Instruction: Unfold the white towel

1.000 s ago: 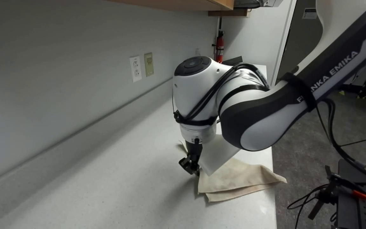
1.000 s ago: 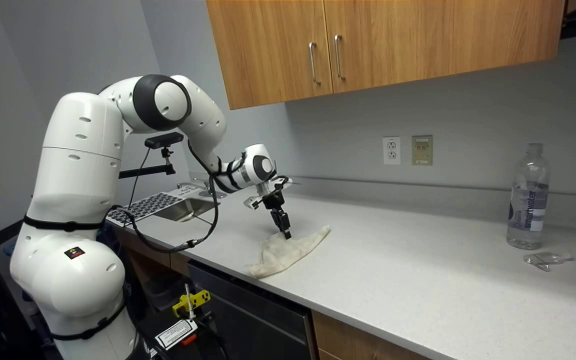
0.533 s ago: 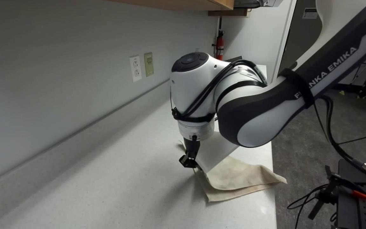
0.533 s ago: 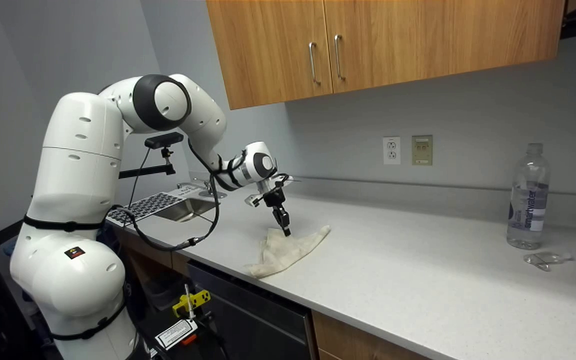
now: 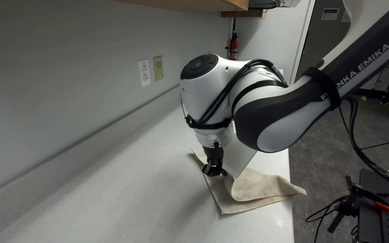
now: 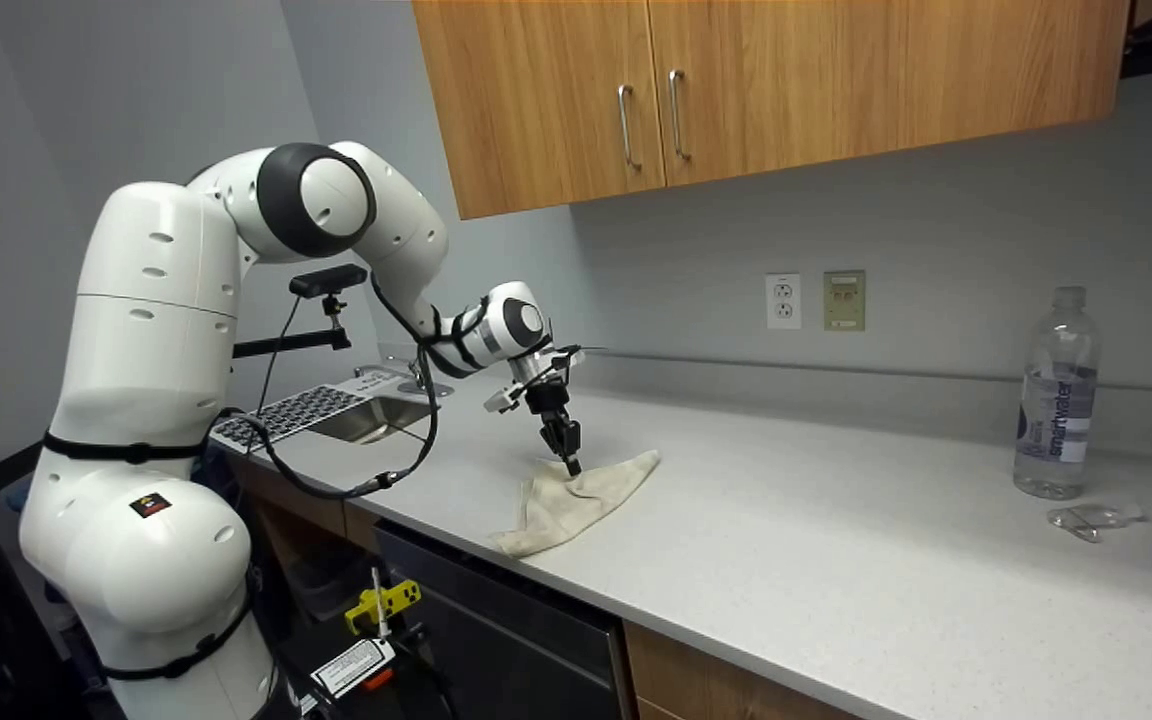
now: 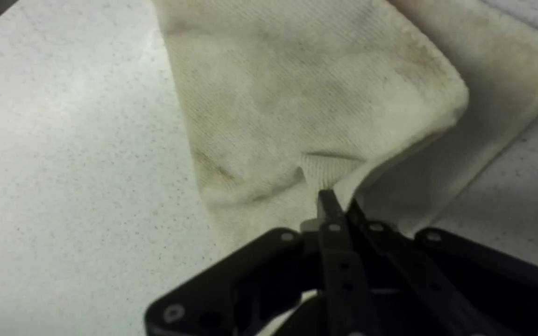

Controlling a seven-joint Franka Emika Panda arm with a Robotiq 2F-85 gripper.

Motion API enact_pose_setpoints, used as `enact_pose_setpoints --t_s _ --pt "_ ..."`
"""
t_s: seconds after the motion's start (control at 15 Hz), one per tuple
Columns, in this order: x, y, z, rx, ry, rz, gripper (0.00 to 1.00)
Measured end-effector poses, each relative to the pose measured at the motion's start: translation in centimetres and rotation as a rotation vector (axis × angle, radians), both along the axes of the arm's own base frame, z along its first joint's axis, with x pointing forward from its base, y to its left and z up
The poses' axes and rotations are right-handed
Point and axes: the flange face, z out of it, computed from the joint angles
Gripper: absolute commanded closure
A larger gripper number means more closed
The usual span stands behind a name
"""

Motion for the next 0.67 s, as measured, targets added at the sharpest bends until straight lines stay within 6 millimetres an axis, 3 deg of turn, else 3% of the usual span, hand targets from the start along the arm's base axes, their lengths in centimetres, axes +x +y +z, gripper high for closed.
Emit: enact_pose_setpoints --t_s 0.2,0.67 --pt "-0.3 -1.6 0.1 -0.070 0.044 0.104 0.99" --pt "0.7 -7.3 -0.7 -0.379 -0.011 0.321 0.99"
